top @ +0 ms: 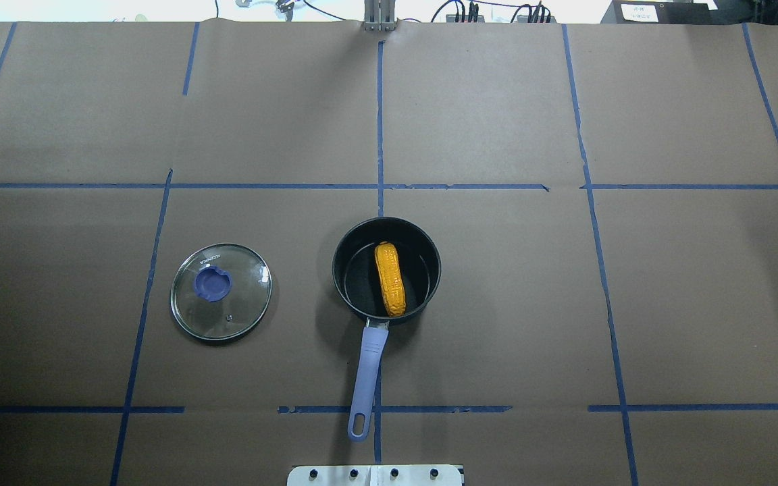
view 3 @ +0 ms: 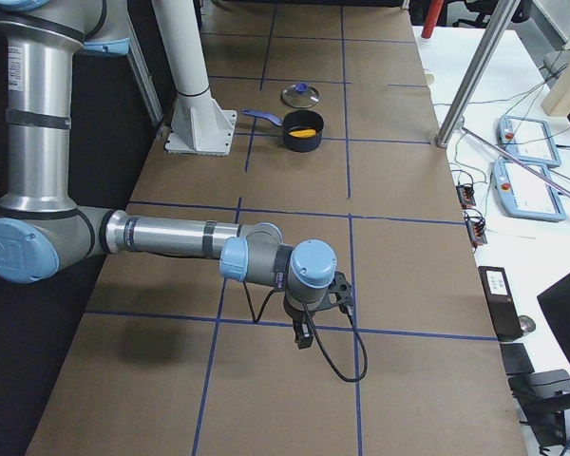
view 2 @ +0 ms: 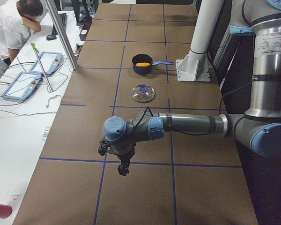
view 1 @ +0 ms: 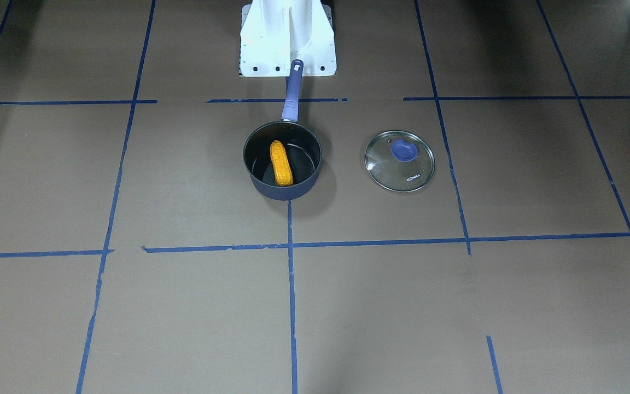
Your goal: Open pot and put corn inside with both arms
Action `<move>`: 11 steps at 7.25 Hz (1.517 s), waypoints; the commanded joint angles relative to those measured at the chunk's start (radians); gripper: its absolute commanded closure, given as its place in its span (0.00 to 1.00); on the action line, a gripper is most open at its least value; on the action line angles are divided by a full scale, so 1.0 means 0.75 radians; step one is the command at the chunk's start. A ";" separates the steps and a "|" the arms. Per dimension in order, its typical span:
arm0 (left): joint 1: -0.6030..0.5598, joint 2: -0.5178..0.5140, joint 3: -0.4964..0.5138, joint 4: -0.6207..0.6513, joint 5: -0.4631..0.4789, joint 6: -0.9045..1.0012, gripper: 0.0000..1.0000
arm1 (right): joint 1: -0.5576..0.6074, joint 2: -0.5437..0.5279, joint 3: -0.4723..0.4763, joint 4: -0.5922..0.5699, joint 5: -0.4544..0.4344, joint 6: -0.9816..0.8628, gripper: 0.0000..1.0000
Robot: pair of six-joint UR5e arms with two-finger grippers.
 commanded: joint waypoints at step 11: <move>0.000 0.037 0.000 0.000 0.000 0.000 0.00 | 0.000 -0.005 -0.012 0.000 0.010 0.000 0.00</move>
